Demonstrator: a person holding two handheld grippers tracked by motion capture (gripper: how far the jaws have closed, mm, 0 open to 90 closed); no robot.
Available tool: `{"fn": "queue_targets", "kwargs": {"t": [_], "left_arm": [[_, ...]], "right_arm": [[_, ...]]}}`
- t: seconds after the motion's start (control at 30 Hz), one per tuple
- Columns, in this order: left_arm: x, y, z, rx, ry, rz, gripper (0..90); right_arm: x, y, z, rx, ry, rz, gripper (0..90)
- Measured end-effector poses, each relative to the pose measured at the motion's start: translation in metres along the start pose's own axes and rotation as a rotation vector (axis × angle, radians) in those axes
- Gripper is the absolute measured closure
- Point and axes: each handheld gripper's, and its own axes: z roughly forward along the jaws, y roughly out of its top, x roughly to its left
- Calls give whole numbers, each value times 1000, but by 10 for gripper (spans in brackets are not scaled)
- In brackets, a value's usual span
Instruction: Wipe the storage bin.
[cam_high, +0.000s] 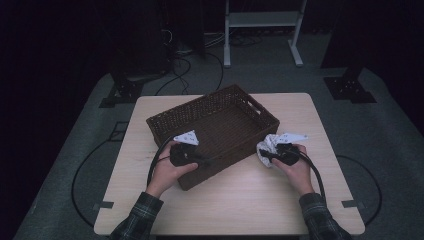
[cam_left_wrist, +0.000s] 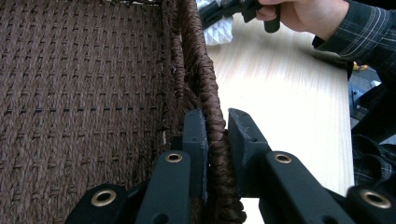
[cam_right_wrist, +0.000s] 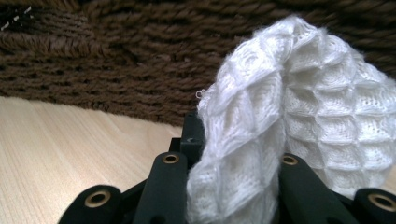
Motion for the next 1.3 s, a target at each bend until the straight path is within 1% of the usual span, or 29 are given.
{"fn": "queue_targets", "kwargs": {"t": [0.1,0.2,0.27,0.33,0.57,0.73,0.8,0.97,1.0,1.03,1.17,1.3], "left_arm": [[0,0,0,0,0,1,772],[0,0,0,1,0,0,771],[0,0,0,0,-1,0,772],[0,0,0,1,-1,0,771],[0,0,0,1,-1,0,771],[0,0,0,1,-1,-1,771],[0,0,0,1,-1,0,771],[0,0,0,1,-3,-1,771],[0,0,0,1,-2,-1,771],[0,0,0,1,-3,-1,771],[0,0,0,1,-3,-2,772],[0,0,0,1,-3,-2,772]], "right_arm": [[2,-1,3,15,5,-6,744],[3,-1,3,18,2,-11,744],[3,1,0,7,5,-8,744],[3,3,-3,-6,2,-16,744],[8,12,-16,-51,4,-22,743],[10,19,-27,-98,3,-37,743],[11,22,-31,-115,5,-35,743],[15,29,-40,-145,5,-57,743],[16,31,-42,-157,5,-60,743],[17,32,-44,-163,8,-58,742],[22,37,-49,-181,7,-78,743],[25,38,-48,-183,11,-90,744]]}}
